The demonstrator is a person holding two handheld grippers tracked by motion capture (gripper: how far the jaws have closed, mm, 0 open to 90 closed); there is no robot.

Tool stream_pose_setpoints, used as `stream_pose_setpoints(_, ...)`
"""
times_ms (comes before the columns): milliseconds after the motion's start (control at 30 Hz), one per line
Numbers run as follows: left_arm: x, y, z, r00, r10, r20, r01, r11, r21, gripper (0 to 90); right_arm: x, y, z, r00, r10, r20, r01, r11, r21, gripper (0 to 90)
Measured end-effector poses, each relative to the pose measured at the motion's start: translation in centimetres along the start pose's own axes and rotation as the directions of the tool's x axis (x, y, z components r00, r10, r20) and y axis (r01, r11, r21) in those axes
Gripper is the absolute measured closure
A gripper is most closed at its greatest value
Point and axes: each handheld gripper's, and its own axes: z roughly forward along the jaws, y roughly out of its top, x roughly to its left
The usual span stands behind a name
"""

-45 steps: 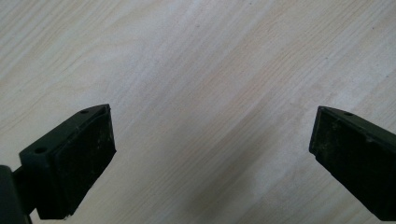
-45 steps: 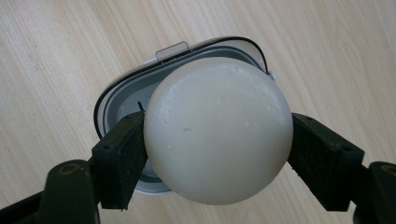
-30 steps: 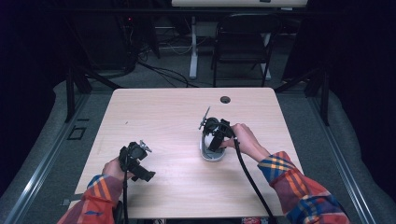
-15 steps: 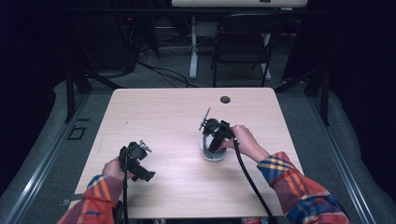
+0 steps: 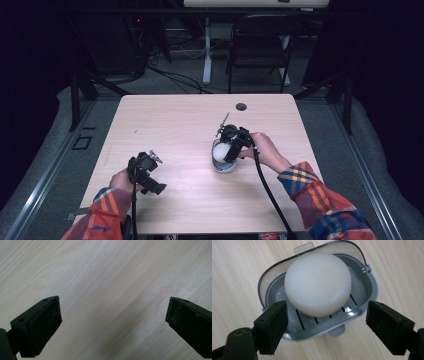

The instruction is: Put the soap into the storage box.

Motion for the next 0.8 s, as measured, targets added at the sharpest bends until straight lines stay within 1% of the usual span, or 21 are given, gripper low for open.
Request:
stream_pose_setpoints(33, 0.0, 0.0, 0.0, 1.0, -0.001, -0.002, 0.001, 1.0, -0.003, 0.2, 0.0, -0.1, -0.2, 1.0, 0.0, -0.002, 0.0, 1.0, -0.001, 15.5)
stream_pose_setpoints(67, 0.0, 0.0, 0.0, 1.0, 0.0, 0.001, 0.0, 1.0, 0.001, 0.3, 0.0, -0.2, -0.4, 1.0, -0.004, 0.006, 0.004, 1.0, -0.011, 14.7)
stream_pose_setpoints(133, 0.0, 0.0, 0.0, 1.0, -0.001, 0.001, 0.001, 1.0, 0.0, 0.2, 0.0, -0.4, -0.8, 1.0, -0.003, 0.004, 0.003, 1.0, -0.027, 14.3)
stream_pose_setpoints(167, 0.0, 0.0, 0.0, 1.0, 0.0, 0.0, 0.0, 1.0, 0.0, 0.2, 0.0, -0.5, -1.0, 1.0, -0.005, 0.007, 0.005, 1.0, -0.026, 13.5)
stream_pose_setpoints(267, 0.0, 0.0, 0.0, 1.0, 0.0, 0.0, 0.0, 1.0, -0.001, 0.2, -0.1, -1.0, -1.7, 1.0, 0.005, 0.0, -0.005, 0.999, -0.043, 11.2)
stream_pose_setpoints(333, 0.0, 0.0, 0.0, 1.0, 0.001, -0.001, -0.001, 1.0, -0.004, 0.2, -0.2, -1.4, -2.2, 1.0, 0.008, 0.003, -0.008, 0.998, -0.055, 8.8)
stream_pose_setpoints(433, 0.0, -0.1, -0.1, 1.0, 0.0, -0.002, 0.0, 1.0, -0.005, 0.2, -0.3, -2.2, -2.8, 0.9997, 0.023, 0.009, -0.022, 0.997, -0.072, 6.3)
stream_pose_setpoints(667, 0.0, 0.0, -0.1, 1.0, 0.001, -0.005, -0.001, 1.0, -0.004, 0.2, -0.5, -4.3, -4.4, 0.9984, 0.049, 0.027, -0.046, 0.994, -0.097, 4.3)
stream_pose_setpoints(767, 0.0, 0.0, -0.1, 1.0, 0.003, -0.002, -0.003, 1.0, -0.001, 0.2, -0.7, -5.4, -4.8, 0.998, 0.062, 0.013, -0.06, 0.992, -0.107, 3.6)
stream_pose_setpoints(800, -0.1, 0.0, -0.1, 1.0, 0.002, -0.003, -0.002, 1.0, -0.001, 0.2, -0.7, -5.6, -4.9, 0.9977, 0.064, 0.02, -0.062, 0.993, -0.105, 3.1)
